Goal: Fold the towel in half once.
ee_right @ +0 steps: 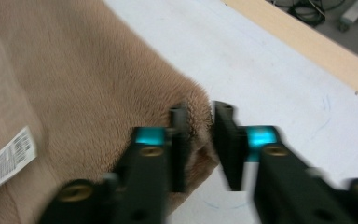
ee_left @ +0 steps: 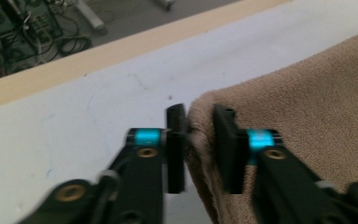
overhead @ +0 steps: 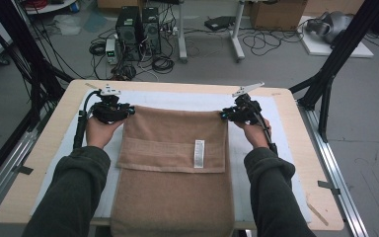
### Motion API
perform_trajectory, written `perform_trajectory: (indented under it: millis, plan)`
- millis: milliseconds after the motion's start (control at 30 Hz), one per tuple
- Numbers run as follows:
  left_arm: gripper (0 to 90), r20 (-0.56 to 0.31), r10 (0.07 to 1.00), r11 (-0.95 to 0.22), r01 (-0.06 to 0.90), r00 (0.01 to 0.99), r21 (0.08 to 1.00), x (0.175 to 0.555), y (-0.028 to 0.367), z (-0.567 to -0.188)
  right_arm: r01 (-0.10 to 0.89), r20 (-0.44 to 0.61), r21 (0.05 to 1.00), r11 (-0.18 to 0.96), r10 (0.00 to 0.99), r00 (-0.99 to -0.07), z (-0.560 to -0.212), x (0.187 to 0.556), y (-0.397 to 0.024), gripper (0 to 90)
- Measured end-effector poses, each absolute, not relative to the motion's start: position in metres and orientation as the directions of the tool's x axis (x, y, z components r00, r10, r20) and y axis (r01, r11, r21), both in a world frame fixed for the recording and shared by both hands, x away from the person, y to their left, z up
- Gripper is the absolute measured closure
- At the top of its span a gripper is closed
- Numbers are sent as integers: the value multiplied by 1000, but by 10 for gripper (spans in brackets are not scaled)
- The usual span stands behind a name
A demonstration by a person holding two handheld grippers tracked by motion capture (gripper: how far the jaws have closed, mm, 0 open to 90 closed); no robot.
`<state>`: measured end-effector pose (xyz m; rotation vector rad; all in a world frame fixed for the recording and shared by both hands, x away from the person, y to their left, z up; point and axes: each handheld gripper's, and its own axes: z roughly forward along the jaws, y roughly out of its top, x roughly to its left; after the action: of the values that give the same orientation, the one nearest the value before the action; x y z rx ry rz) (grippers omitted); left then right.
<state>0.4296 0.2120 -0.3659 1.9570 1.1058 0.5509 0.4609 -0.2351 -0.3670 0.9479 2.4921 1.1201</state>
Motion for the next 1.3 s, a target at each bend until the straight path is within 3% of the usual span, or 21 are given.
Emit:
perform_trajectory:
  millis: [33, 100, 200, 300, 667, 800, 1067, 1300]
  plan:
    - [607, -24, 854, -286, 507, 520, 813, 427, 214, -368, 463, 39, 739, 489, 656, -754, -372, 460, -236, 622]
    - [593, -29, 846, -289, 504, 532, 814, 421, 220, -373, 488, 51, 718, 496, 662, -748, -378, 457, -236, 548]
    - [551, -48, 838, -285, 512, 543, 811, 409, 227, -379, 489, 73, 714, 502, 641, -764, -376, 449, -234, 540]
    - [499, -67, 823, -285, 511, 565, 811, 395, 230, -382, 410, 10, 761, 502, 623, -782, -370, 429, -231, 537]
    - [462, -82, 766, -336, 506, 637, 794, 341, 233, -410, 389, 32, 764, 516, 571, -821, -390, 374, -228, 474]
    - [502, -71, 749, -354, 488, 659, 798, 326, 235, -421, 389, 43, 757, 525, 554, -831, -404, 359, -227, 474]
    - [672, -65, 733, -408, 514, 677, 754, 325, 223, -440, 397, 51, 706, 587, 517, -854, -433, 346, -217, 482]
    - [742, 43, 749, -463, 475, 662, 748, 320, 210, -441, 384, 39, 713, 587, 513, -858, -441, 347, -218, 651]
